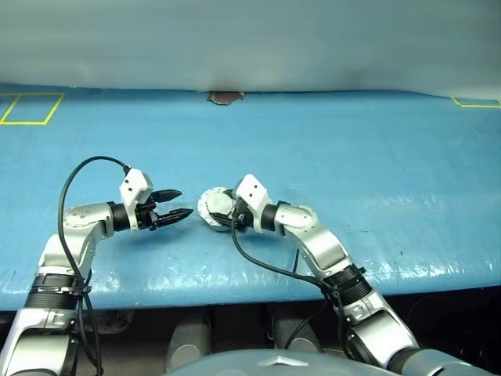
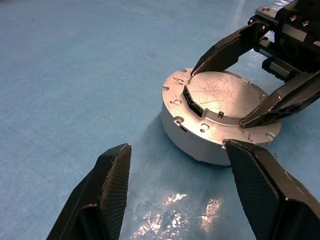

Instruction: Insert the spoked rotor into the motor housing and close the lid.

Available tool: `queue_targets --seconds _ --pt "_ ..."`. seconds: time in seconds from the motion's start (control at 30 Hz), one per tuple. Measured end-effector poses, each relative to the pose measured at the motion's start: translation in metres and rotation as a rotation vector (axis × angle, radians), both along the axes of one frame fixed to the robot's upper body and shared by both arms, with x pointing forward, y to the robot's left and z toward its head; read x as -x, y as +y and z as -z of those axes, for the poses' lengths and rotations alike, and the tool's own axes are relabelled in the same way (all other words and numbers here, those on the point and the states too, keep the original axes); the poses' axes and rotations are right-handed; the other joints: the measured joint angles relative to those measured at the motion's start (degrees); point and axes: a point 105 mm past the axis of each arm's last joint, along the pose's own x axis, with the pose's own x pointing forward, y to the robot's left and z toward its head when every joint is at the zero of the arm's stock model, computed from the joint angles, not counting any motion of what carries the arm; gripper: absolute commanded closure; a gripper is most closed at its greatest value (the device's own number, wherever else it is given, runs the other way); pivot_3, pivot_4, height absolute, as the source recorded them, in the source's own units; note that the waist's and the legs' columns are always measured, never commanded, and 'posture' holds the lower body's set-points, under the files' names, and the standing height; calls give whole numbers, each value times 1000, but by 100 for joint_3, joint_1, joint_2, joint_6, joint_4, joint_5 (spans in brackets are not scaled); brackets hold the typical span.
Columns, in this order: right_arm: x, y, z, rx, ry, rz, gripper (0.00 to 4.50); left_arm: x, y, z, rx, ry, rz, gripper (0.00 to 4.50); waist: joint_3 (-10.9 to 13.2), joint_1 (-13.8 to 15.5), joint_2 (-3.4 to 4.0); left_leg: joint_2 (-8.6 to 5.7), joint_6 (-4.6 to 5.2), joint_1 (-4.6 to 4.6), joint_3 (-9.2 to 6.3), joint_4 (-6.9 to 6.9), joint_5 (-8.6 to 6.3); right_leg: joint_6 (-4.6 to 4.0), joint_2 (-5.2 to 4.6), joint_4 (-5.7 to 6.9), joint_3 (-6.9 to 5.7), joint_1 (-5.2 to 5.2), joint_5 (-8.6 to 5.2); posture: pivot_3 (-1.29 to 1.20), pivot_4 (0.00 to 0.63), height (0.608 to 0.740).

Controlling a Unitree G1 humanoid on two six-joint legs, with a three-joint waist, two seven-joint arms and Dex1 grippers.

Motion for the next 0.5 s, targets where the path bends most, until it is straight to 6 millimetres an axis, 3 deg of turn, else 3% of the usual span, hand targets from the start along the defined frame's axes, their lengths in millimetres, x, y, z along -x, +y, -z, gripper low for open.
queue_targets --seconds 0.5 --pt "2 8 -9 -88 81 -15 1473 1 -2 2 3 -1 5 1198 2 -28 1 2 0 0 0 0 0 0 2 2 -1 -3 0 0 150 740"
